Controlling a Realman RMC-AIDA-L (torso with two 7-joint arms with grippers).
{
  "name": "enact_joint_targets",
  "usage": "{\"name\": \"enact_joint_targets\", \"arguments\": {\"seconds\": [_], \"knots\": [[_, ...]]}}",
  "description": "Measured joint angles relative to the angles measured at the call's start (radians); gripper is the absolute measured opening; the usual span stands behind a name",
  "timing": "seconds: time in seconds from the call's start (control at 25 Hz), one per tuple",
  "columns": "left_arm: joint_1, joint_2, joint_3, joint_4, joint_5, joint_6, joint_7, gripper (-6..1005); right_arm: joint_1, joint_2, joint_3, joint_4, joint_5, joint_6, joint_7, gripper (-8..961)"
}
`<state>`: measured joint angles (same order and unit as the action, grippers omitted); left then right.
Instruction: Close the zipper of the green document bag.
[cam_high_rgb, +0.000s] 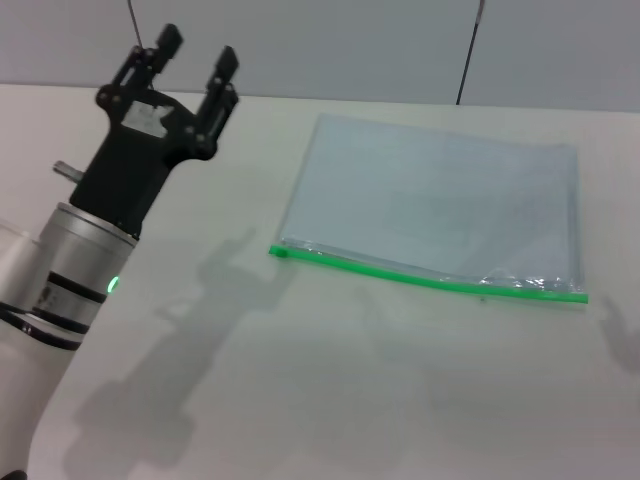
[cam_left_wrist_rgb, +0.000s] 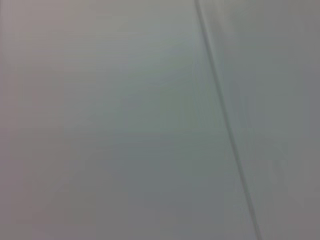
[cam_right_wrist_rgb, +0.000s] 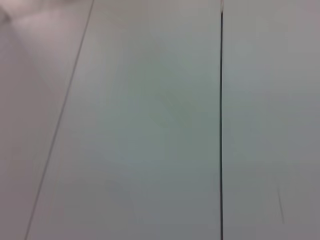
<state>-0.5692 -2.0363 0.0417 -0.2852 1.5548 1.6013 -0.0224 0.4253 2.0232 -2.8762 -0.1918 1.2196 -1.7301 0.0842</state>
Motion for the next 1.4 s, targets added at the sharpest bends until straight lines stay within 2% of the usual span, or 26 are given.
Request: {"name": "enact_joint_targets", "arguments": {"seconds": [0.24, 0.48, 0.92, 1.4], "knots": [[0.008, -0.001, -0.001, 0.0, -0.018, 0.011, -0.005, 600, 0.003, -0.001, 0.0, 0.041, -0.001, -0.024, 0.101, 491], [0.009, -0.001, -0.002, 0.0, -0.018, 0.011, -0.006, 600, 0.004, -0.001, 0.006, 0.069, 0.004, -0.027, 0.113, 493], [0.005, -0.001, -0.001, 0.0, -0.018, 0.011, -0.016, 597, 0.02, -0.001, 0.005, 0.06, 0.0, -0.027, 0.114, 881], [0.001, -0.002, -0.003, 0.0, -0.018, 0.004, -0.016, 592, 0.026, 0.002, 0.006, 0.059, 0.0, -0.015, 0.115, 877]]}}
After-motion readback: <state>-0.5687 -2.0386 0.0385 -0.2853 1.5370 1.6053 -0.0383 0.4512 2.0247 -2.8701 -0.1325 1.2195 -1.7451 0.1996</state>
